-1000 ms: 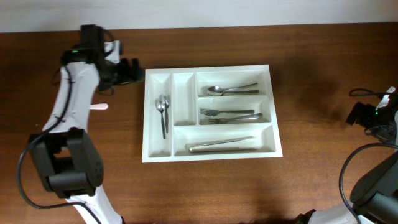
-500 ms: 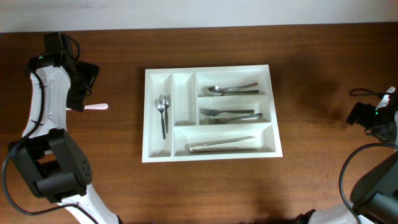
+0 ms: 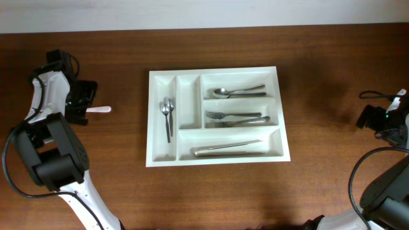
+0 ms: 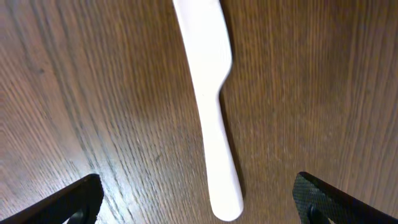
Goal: Pack container
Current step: 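Move the left gripper over the white plastic knife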
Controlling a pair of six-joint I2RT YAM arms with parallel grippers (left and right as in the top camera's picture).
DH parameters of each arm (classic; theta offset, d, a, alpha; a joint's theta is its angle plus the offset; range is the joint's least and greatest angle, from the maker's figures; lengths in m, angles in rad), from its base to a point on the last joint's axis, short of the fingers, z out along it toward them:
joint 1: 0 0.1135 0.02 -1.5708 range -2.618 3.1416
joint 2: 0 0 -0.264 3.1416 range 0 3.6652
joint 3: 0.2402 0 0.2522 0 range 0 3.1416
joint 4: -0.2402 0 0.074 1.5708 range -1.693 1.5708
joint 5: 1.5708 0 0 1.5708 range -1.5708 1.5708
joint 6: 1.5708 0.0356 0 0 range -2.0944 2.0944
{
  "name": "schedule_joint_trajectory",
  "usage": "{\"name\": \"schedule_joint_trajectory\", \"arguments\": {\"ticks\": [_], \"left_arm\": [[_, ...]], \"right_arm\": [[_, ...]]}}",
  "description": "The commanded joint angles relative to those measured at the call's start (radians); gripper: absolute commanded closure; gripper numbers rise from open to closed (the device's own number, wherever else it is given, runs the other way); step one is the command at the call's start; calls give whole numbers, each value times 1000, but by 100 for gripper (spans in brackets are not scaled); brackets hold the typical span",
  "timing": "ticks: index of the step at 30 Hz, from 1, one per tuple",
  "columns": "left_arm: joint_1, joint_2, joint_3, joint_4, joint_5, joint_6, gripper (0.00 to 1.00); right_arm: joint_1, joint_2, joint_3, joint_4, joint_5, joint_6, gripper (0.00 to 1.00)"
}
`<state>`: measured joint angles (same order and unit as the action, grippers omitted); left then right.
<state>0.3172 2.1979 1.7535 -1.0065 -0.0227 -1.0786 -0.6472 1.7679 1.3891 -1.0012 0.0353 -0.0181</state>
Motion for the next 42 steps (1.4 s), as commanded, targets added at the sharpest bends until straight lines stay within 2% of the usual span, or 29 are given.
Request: {"name": "schedule_joint_trajectory", "arguments": {"ticks": [1,13,42], "left_arm": [[21,-2,9,3,7,-29,1],[70,9,9,-1,-18,-35,1],[86,83,9,-21,68,-58,1]], "right_arm": [[-1,-15,2,0,-5,8,1],[-1,-15,2,0,-5,8,1],[-1,-15,2,0,-5,8,1]]}}
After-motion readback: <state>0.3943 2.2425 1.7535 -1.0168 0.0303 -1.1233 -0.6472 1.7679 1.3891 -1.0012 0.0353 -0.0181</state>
